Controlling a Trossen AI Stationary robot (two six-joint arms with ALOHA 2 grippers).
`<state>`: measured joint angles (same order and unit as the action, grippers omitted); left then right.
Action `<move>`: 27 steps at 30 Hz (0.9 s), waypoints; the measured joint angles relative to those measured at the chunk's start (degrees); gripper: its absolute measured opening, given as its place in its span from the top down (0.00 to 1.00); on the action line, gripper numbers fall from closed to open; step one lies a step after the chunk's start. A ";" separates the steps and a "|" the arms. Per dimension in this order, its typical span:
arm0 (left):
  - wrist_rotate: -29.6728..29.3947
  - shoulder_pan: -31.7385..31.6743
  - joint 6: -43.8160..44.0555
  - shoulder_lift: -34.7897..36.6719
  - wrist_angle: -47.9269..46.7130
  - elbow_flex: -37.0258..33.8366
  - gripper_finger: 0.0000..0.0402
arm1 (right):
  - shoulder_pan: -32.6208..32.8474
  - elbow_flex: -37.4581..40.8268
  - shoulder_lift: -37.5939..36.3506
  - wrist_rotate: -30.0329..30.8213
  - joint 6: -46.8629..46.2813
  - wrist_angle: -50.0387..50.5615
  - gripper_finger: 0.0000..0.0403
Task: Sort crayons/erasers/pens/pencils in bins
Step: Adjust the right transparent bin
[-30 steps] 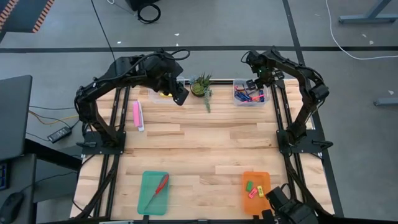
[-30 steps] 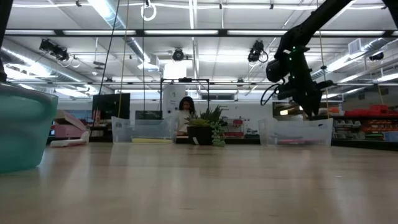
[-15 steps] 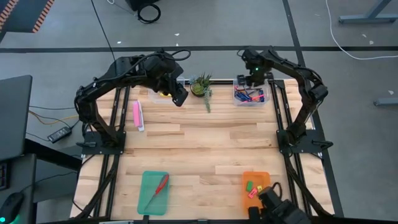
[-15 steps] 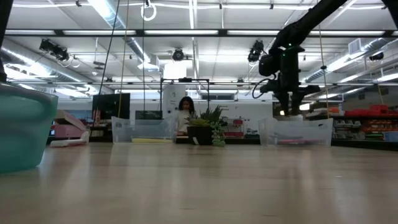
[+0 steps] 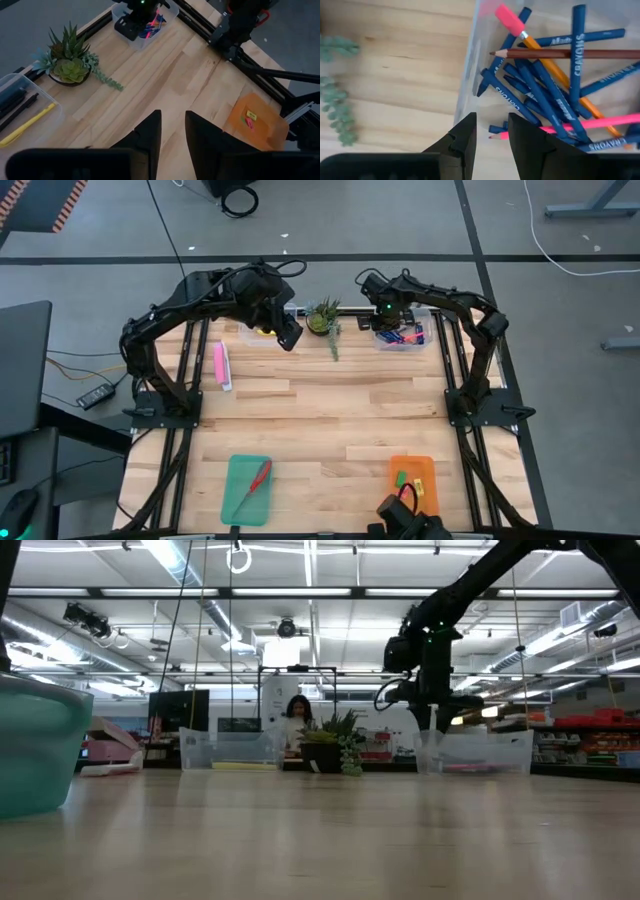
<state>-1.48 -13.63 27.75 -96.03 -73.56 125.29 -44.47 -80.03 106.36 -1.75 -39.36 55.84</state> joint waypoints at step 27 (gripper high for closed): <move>0.02 0.09 0.59 -0.02 0.02 0.00 0.78 | 4.66 -2.11 0.22 -5.86 4.77 -9.83 0.71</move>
<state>-1.45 -13.54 28.34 -96.05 -73.54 125.29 -39.81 -82.14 106.59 -7.62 -34.58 46.01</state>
